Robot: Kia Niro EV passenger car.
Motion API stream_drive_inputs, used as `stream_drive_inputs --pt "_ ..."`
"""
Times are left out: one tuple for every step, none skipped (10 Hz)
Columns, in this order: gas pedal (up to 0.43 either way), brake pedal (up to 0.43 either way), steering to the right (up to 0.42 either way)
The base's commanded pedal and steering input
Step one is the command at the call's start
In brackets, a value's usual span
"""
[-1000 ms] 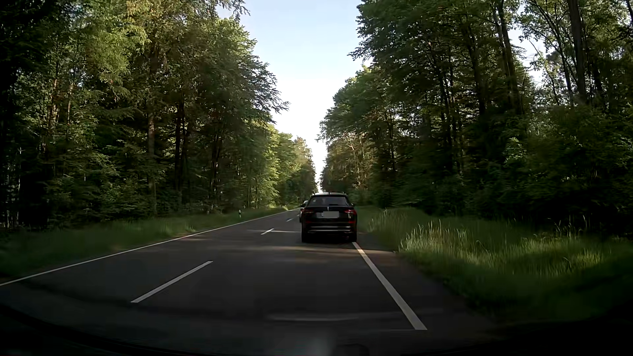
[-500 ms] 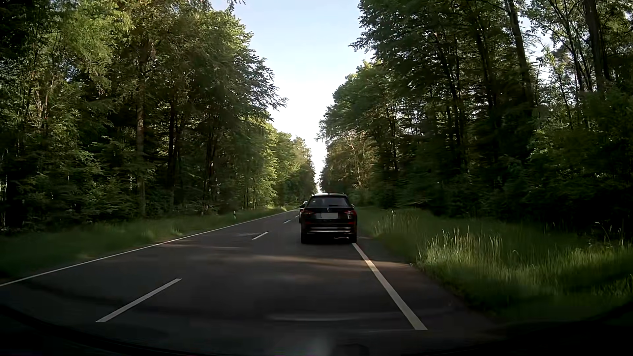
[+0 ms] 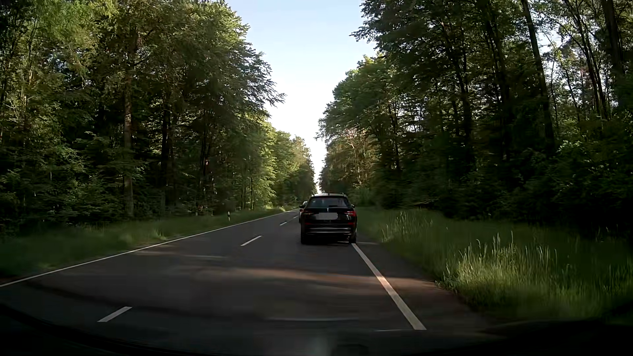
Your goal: Follow the waypoints while adhering to traffic rules and regulations
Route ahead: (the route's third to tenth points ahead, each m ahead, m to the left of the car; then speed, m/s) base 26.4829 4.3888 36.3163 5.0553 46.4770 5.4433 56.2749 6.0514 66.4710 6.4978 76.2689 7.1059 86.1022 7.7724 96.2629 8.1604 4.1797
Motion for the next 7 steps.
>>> stream_drive_inputs --pt "0.000 0.000 0.002" --pt "0.000 0.000 0.003" --pt "0.000 0.000 0.003" --pt "0.000 0.000 0.004" --pt "0.000 0.000 0.003" --pt "0.000 0.000 0.003" --pt "0.000 0.000 0.003"
